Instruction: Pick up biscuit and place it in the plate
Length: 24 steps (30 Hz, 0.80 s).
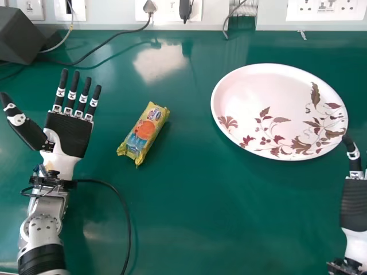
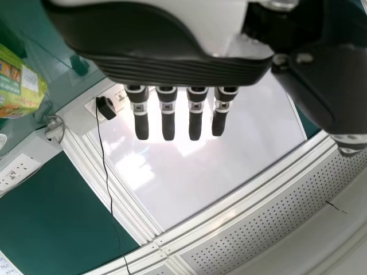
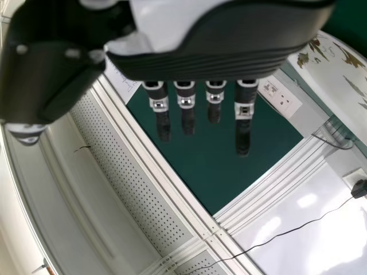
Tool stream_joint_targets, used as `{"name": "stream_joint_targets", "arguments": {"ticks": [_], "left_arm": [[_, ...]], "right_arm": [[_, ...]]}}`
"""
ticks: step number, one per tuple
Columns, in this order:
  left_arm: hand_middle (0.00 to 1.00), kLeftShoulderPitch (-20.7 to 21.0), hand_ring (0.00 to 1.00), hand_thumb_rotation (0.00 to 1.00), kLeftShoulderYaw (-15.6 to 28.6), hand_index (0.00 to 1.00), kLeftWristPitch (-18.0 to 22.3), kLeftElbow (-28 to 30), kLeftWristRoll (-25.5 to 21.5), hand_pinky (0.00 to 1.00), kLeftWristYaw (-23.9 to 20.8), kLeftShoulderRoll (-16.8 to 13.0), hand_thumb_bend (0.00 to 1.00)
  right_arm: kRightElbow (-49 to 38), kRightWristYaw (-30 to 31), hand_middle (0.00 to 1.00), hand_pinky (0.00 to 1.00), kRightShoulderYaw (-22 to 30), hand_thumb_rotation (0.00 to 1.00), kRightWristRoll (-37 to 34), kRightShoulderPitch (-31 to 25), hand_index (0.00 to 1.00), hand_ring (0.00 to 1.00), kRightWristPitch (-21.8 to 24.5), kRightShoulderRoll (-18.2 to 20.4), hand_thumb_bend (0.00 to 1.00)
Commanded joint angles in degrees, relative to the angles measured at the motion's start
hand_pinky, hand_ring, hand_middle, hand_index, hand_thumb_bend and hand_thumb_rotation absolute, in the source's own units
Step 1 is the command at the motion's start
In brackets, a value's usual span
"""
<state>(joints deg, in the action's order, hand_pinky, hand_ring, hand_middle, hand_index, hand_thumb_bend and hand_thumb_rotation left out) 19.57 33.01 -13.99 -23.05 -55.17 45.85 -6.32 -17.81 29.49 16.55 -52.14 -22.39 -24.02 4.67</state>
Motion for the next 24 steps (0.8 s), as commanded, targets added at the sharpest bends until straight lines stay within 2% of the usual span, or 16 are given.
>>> {"name": "stream_joint_targets", "arguments": {"ticks": [1,7,11,18,24], "left_arm": [[0.97,-3.2,0.95,0.63,0.1,0.97,-0.6,-2.2,0.0,0.93,-0.2,1.7,1.0],[0.96,-3.2,0.95,0.65,0.1,0.97,-0.1,-1.8,0.3,0.92,-1.1,1.9,1.0],[0.96,-2.9,0.95,0.64,0.1,0.97,-0.3,-2.2,0.1,0.95,-0.9,1.6,1.0],[0.95,-2.7,0.95,0.65,-0.1,0.96,-0.1,-2.7,0.4,0.93,-0.5,1.4,1.0],[0.97,-2.7,0.97,0.65,0.0,0.97,-0.1,-3.1,0.1,0.95,-0.4,1.7,1.0]], "right_arm": [[0.5,0.6,0.95,0.68,0.2,0.5,-0.3,-0.1,0.91,0.86,-0.1,1.9,1.0],[0.9,0.3,0.94,0.68,0.1,0.5,0.6,0.2,0.91,0.85,-0.7,2.2,1.0],[0.9,0.3,0.93,0.68,-0.1,0.5,0.3,0.5,0.91,0.85,-0.6,2.3,1.0],[1.6,0.7,0.95,0.68,0.0,0.51,0.1,0.8,0.92,0.86,-1.0,2.4,1.0],[0.9,0.5,0.94,0.67,-0.3,0.5,0.1,0.6,0.93,0.84,-0.8,2.3,1.0]]}}
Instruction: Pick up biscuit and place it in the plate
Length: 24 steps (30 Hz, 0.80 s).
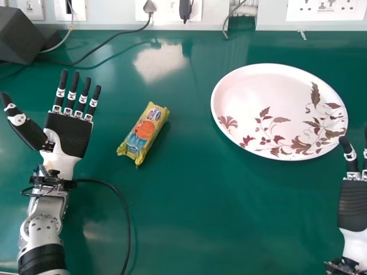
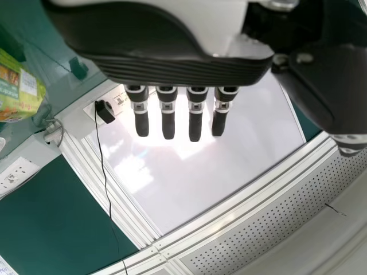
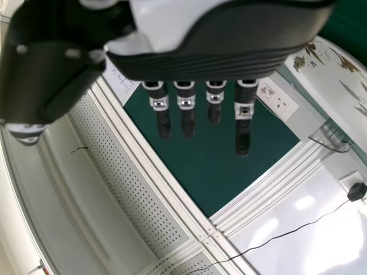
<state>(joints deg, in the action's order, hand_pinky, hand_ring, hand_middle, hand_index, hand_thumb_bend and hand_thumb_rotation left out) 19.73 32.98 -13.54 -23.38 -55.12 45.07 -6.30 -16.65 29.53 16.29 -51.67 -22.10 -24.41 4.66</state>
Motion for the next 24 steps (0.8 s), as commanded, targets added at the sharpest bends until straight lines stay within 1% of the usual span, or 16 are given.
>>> {"name": "stream_joint_targets", "arguments": {"ticks": [1,6,9,17,21,24], "left_arm": [[0.97,-2.9,0.97,0.65,0.0,0.97,-0.6,-2.7,0.0,0.94,0.3,1.8,1.0],[0.96,-2.9,0.95,0.64,0.2,0.96,-0.8,-2.8,-0.2,0.94,0.2,1.7,1.0],[0.96,-2.8,0.96,0.62,0.2,0.96,-0.8,-2.6,-0.1,0.94,-0.2,1.6,1.0],[0.96,-2.6,0.95,0.64,0.1,0.96,-0.6,-2.5,0.1,0.91,0.2,1.3,1.0],[0.94,-3.2,0.94,0.63,-0.3,0.95,-0.4,-0.6,0.2,0.91,0.1,1.5,1.0],[0.94,-3.8,0.93,0.63,-1.0,0.95,0.9,0.8,1.2,0.91,1.3,1.4,1.0]], "right_arm": [[-0.3,0.5,0.93,0.68,0.0,0.5,-0.5,0.3,0.93,0.84,-0.4,2.3,1.0],[-0.5,0.0,0.93,0.67,-0.1,0.49,0.0,0.2,0.94,0.84,-0.4,2.3,1.0],[-0.5,0.3,0.93,0.67,-0.2,0.49,-0.2,0.2,0.93,0.84,-0.2,2.2,1.0],[-0.5,0.0,0.94,0.68,-0.1,0.49,0.0,0.5,0.93,0.84,-0.2,1.9,1.0],[-0.8,-0.4,0.95,0.68,-0.2,0.49,-0.2,0.5,0.92,0.85,0.0,2.0,1.0],[-0.8,-0.3,0.95,0.68,-0.2,0.51,-0.1,0.5,0.91,0.85,0.0,1.8,1.0]]}}
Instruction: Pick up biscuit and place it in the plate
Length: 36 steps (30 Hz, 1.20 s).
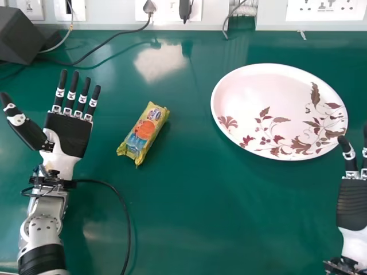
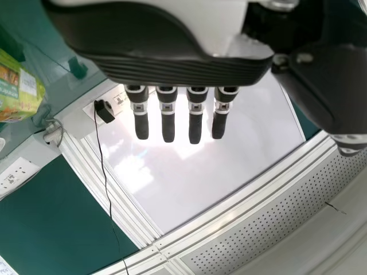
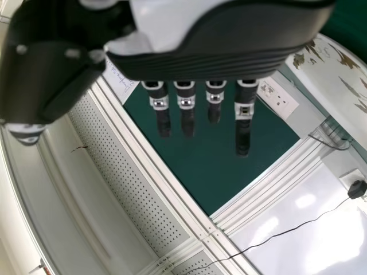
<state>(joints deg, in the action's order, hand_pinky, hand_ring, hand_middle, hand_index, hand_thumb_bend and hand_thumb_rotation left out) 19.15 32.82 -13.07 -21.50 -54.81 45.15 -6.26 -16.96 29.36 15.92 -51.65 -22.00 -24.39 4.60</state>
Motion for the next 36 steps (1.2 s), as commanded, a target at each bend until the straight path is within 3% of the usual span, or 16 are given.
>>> {"name": "stream_joint_targets", "arguments": {"ticks": [1,9,24,28,32,36], "left_arm": [[0.95,-3.5,0.94,0.63,-1.0,0.95,0.9,-0.5,1.3,0.91,1.4,1.4,1.0],[0.97,-5.0,0.96,0.6,-2.3,0.96,6.1,3.5,4.6,0.96,1.9,1.7,1.0],[0.98,-6.5,0.95,0.61,-3.1,0.96,10.8,6.0,5.6,0.95,3.9,1.4,1.0],[0.96,-7.6,0.93,0.6,-3.9,0.95,13.3,8.4,7.3,0.89,2.7,1.9,1.0],[0.97,-8.8,0.94,0.61,-4.5,0.95,15.1,10.5,8.6,0.91,2.0,2.0,1.0],[0.97,-9.8,0.93,0.6,-5.2,0.93,15.9,12.8,8.9,0.9,1.7,1.8,1.0]], "right_arm": [[-0.5,0.0,0.95,0.68,0.2,0.52,-0.4,0.4,0.91,0.86,0.1,1.8,1.0],[0.1,0.8,0.93,0.68,0.3,0.57,-1.4,0.9,0.89,0.85,0.5,1.4,1.0],[0.7,2.0,0.93,0.7,0.6,0.57,-2.2,0.7,0.87,0.87,0.6,1.6,1.0],[0.6,1.4,0.93,0.7,0.7,0.58,-1.4,0.6,0.86,0.87,0.3,1.8,1.0],[0.7,1.4,0.92,0.7,0.8,0.6,-1.3,0.7,0.85,0.88,0.5,1.7,1.0],[0.7,1.3,0.93,0.71,0.8,0.55,-1.7,0.7,0.85,0.89,0.8,1.8,1.0]]}}
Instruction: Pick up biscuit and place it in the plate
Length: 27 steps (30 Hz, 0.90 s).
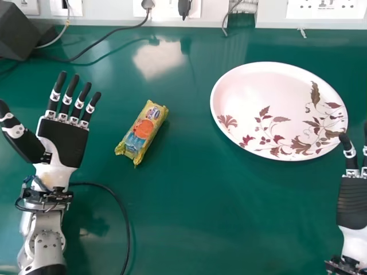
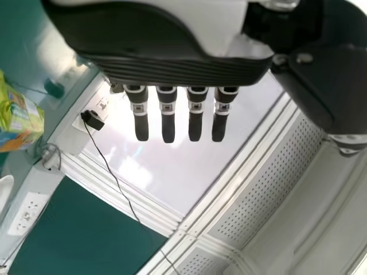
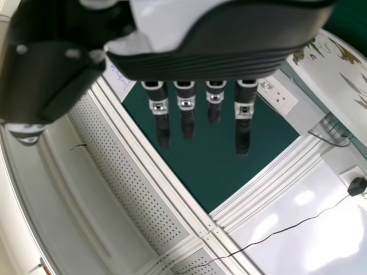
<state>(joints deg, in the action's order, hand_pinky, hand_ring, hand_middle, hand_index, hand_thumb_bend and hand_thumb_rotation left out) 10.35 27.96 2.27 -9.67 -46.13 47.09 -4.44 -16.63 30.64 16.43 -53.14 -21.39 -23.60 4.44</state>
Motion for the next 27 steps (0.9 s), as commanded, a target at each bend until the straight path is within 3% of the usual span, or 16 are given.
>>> {"name": "stream_joint_targets", "arguments": {"ticks": [1,12,16,25,27], "left_arm": [[0.97,-1.2,0.93,0.6,-0.5,0.93,0.9,1.5,0.2,0.9,-0.2,0.0,1.0],[0.97,-2.9,0.92,0.62,-1.7,0.94,4.3,5.4,1.3,0.9,-1.8,0.2,1.0],[0.97,-3.5,0.93,0.61,-2.4,0.95,5.4,7.1,1.7,0.95,-2.1,-0.2,1.0],[0.97,-4.9,0.94,0.59,-3.4,0.96,6.2,10.5,3.4,0.95,-4.2,-0.9,1.0],[0.97,-5.0,0.93,0.59,-3.7,0.96,7.9,10.9,5.0,0.93,-4.4,-1.1,1.0]], "right_arm": [[0.4,0.2,0.93,0.71,0.3,0.53,-0.4,0.1,0.85,0.89,0.2,1.9,1.0],[-0.1,-0.1,0.9,0.71,0.2,0.48,0.6,-0.3,0.84,0.89,-0.3,2.3,1.0],[-0.2,0.3,0.91,0.75,0.1,0.45,0.0,-0.5,0.85,0.9,0.0,2.3,1.0],[-0.4,0.4,0.91,0.81,-0.3,0.39,-0.3,-0.6,0.86,0.92,0.3,2.3,1.0],[-0.4,0.2,0.9,0.8,-0.4,0.38,-0.3,-0.6,0.85,0.91,0.2,2.4,1.0]]}}
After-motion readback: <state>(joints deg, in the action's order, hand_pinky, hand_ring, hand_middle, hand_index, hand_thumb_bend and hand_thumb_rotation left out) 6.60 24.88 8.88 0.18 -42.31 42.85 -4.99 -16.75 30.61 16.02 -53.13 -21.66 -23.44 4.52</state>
